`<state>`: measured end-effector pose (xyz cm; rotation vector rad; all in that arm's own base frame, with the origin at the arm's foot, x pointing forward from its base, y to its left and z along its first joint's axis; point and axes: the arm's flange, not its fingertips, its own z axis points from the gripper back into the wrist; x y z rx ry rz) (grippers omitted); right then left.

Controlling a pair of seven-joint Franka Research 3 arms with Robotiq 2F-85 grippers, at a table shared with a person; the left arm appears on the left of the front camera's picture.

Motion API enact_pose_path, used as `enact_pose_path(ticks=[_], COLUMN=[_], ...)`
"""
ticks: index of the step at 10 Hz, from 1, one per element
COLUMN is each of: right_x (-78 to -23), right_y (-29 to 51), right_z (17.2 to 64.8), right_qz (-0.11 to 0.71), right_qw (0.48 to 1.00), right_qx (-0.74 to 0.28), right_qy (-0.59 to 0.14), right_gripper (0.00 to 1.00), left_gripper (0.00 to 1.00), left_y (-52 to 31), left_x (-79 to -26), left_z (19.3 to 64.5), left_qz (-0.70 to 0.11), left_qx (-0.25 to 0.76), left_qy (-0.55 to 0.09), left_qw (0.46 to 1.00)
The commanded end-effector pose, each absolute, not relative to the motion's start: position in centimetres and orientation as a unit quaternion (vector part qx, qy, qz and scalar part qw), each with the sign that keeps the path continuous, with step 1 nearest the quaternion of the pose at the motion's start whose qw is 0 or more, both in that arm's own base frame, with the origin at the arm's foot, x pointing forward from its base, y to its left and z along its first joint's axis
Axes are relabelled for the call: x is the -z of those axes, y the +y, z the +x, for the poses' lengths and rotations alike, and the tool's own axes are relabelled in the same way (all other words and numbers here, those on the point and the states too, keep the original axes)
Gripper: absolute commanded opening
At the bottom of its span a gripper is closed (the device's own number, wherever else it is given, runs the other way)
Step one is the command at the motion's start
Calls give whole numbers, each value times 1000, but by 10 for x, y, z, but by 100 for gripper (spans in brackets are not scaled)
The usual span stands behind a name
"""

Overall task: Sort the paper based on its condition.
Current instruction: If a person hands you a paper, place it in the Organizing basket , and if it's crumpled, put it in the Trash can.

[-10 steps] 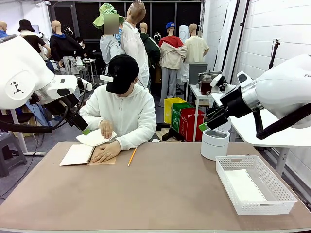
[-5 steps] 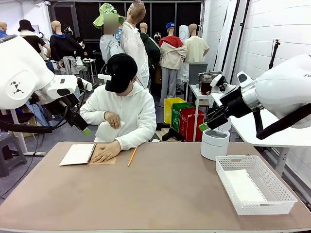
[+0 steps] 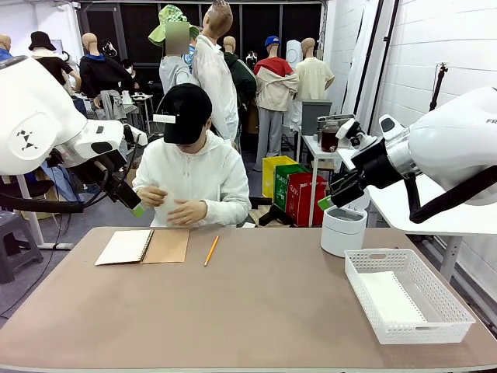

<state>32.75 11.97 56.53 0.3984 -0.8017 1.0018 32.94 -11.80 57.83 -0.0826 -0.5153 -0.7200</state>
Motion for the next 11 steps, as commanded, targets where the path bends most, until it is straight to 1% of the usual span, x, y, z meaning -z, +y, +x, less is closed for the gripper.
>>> enact_pose_path(ticks=[1,11], right_x=[-565,-565], right_y=[120,120], right_z=[327,327], right_qz=[191,191], right_qw=[780,780], right_qx=[-466,-466], right_qy=[-371,-371], right_gripper=[100,100], left_gripper=[100,100], left_y=[-117,-117], left_x=[-579,-579], left_z=[329,329], left_qz=[-48,-48], left_qx=[353,353], left_qy=[-249,-249], left_qw=[901,901])
